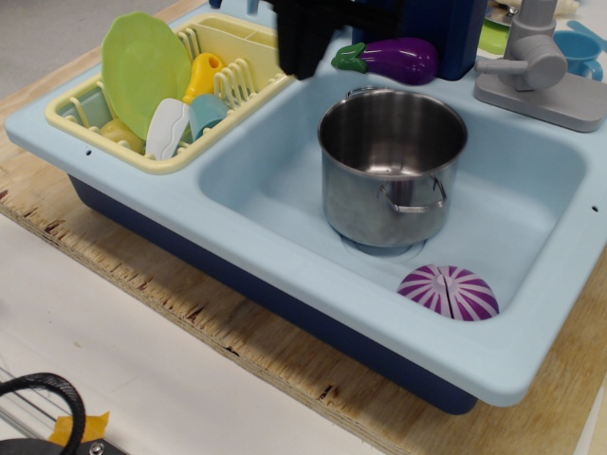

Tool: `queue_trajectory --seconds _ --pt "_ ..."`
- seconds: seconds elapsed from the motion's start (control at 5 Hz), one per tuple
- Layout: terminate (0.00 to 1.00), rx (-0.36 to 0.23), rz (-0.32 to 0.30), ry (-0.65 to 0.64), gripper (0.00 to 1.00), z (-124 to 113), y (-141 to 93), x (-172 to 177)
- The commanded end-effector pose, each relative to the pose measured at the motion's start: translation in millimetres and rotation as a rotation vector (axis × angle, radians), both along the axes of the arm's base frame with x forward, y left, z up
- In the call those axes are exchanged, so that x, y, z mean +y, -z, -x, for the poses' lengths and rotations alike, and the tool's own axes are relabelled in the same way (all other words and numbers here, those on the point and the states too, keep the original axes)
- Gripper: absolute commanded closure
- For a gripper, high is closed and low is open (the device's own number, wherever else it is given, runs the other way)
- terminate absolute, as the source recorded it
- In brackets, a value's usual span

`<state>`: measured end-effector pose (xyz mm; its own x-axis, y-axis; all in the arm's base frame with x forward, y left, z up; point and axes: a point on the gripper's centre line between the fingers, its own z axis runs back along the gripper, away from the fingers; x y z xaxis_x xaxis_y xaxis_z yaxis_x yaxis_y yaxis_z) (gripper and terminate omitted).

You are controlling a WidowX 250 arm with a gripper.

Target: Flip pot upright which is in sink

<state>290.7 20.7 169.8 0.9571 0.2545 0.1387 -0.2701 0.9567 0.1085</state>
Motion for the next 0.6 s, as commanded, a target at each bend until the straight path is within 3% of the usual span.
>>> queue_trajectory --seconds 0.0,0.2,0.4 --pt "0.00 0.004 0.127 -0.013 0.00 -1.7 3.4 6.6" --pt "0.00 0.004 0.127 -0.013 0.00 -1.7 3.4 6.6" --pt "1.00 0.004 0.127 -0.013 0.00 -1.7 3.4 6.6"
